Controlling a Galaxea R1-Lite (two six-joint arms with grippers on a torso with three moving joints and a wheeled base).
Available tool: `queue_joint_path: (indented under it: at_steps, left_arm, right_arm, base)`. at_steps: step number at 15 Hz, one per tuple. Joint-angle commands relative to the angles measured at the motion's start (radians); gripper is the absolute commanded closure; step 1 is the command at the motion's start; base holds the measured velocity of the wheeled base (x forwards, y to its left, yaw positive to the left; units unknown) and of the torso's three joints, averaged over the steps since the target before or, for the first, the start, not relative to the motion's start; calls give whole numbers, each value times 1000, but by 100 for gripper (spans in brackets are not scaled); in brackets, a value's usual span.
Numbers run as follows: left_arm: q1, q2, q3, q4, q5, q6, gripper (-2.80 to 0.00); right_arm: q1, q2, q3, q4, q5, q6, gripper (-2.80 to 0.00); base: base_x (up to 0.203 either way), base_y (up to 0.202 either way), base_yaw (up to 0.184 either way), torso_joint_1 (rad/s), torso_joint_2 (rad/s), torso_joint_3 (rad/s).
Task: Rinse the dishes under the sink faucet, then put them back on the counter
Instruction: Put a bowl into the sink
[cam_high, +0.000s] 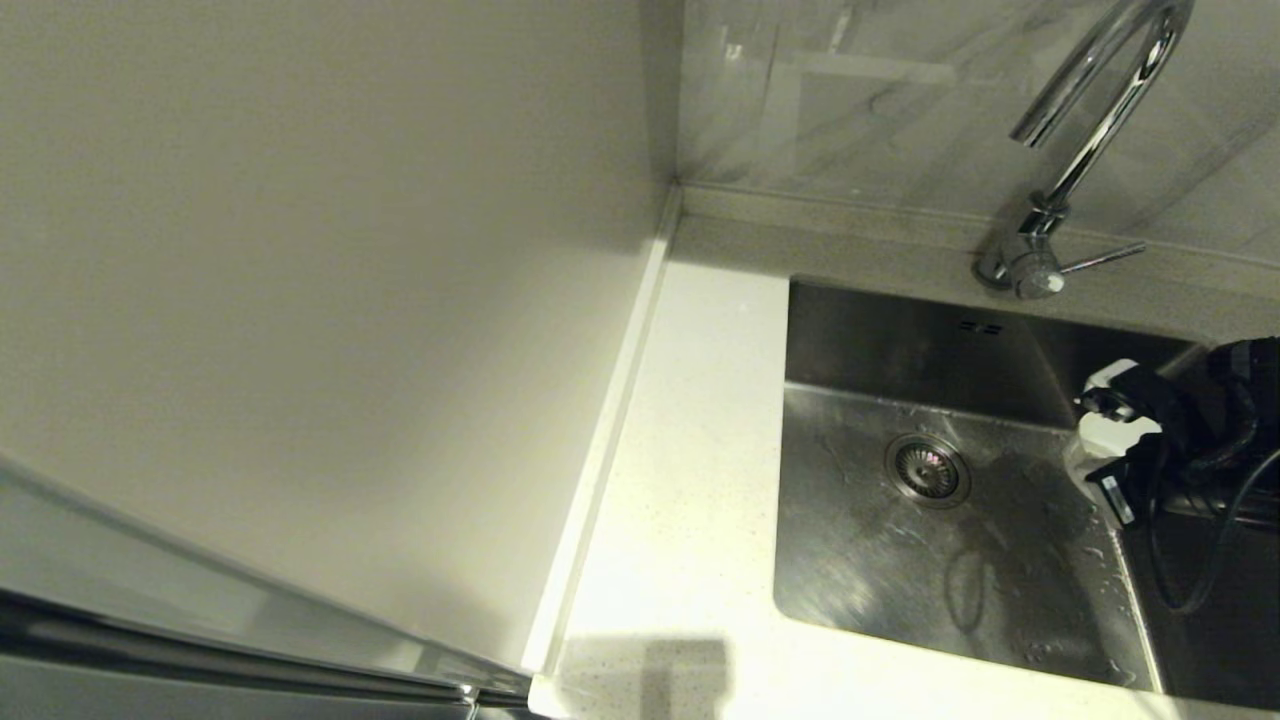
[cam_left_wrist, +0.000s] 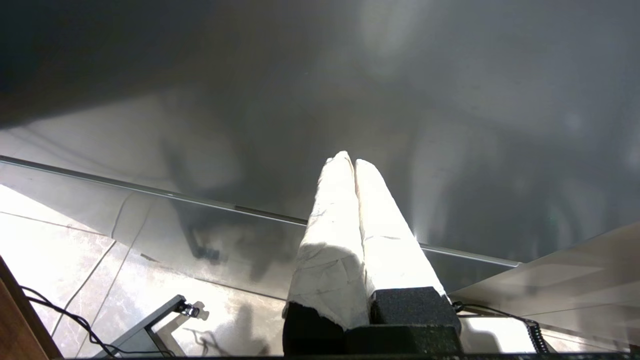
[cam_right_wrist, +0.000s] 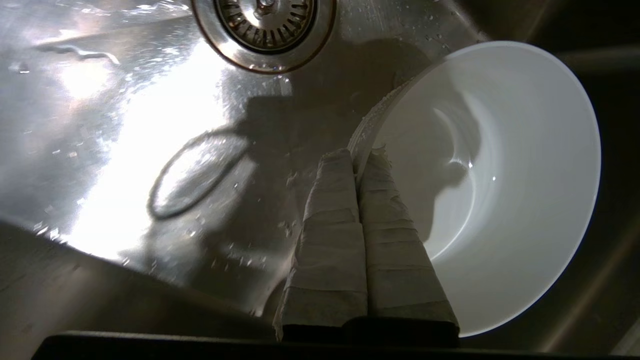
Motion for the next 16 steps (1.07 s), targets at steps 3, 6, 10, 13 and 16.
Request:
queue_joint_path:
  at_steps: [3, 6, 10, 13, 16]
  left_arm:
    - [1, -3, 0, 0, 0, -1, 0]
    - [1, -3, 0, 0, 1, -1, 0]
    - [1, -3, 0, 0, 0, -1, 0]
    - [1, -3, 0, 0, 0, -1, 0]
    - [1, -3, 0, 0, 0, -1, 0]
  right_arm:
    - [16, 215, 33, -181, -44, -7, 0]
    - [22, 320, 30, -342, -91, -9, 0]
    - [53, 404, -26, -438, -147, -9, 0]
    - [84, 441, -81, -444, -172, -9, 0]
    - [113, 494, -137, -446, -238, -8, 0]
  base:
    - [0, 0, 0, 0, 0, 0]
    - [0, 0, 0, 0, 0, 0]
    - [0, 0, 0, 0, 0, 0]
    - [0, 0, 0, 0, 0, 0]
    - [0, 0, 0, 0, 0, 0]
